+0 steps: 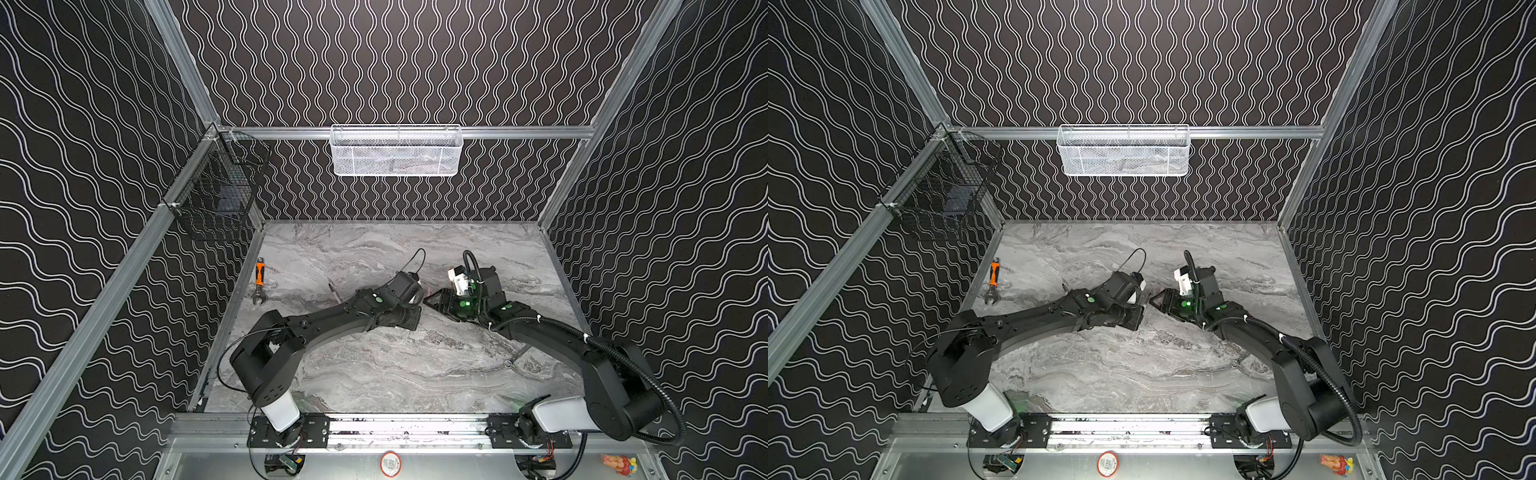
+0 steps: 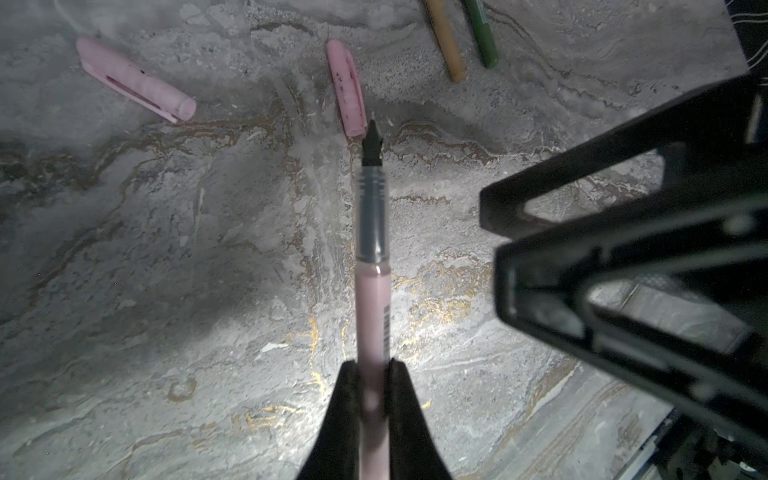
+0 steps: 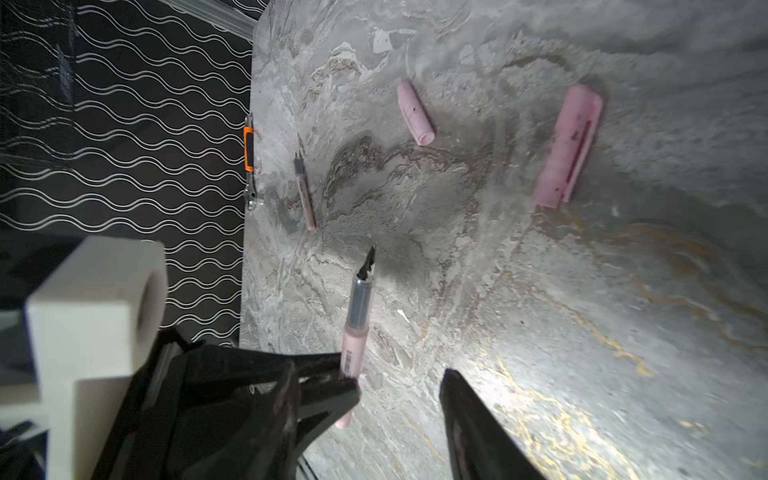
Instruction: Insert the pens into the pen caps
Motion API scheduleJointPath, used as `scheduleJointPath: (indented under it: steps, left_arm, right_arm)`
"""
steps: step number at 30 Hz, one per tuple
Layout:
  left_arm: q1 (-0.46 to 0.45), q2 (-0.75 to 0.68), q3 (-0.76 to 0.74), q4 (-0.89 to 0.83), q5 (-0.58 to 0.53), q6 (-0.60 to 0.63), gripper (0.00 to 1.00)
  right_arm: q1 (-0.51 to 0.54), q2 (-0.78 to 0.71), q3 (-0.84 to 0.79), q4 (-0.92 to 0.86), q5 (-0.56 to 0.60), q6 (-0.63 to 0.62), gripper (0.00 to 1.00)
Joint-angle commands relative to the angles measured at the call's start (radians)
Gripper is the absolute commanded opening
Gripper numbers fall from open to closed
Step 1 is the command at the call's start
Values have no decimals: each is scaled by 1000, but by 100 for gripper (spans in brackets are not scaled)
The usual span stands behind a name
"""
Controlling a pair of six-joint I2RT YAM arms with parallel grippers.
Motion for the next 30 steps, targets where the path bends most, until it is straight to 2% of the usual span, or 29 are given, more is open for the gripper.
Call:
scheduleJointPath:
  steps: [1, 12, 24, 30]
  left_arm:
    - [2, -8, 4, 56, 29, -11, 8]
    - [3, -7, -4, 83, 54, -16, 8]
    - [4, -3, 2, 89, 69, -16, 8]
    - [3, -1, 2, 98, 85, -16, 8]
  right_arm:
    - [0, 14, 6, 74, -44, 43, 51]
    - [0, 78, 15, 103, -69, 47, 37]
    - [2, 112, 27, 131, -92, 55, 33]
    - [7, 113, 29, 135, -99, 50, 21]
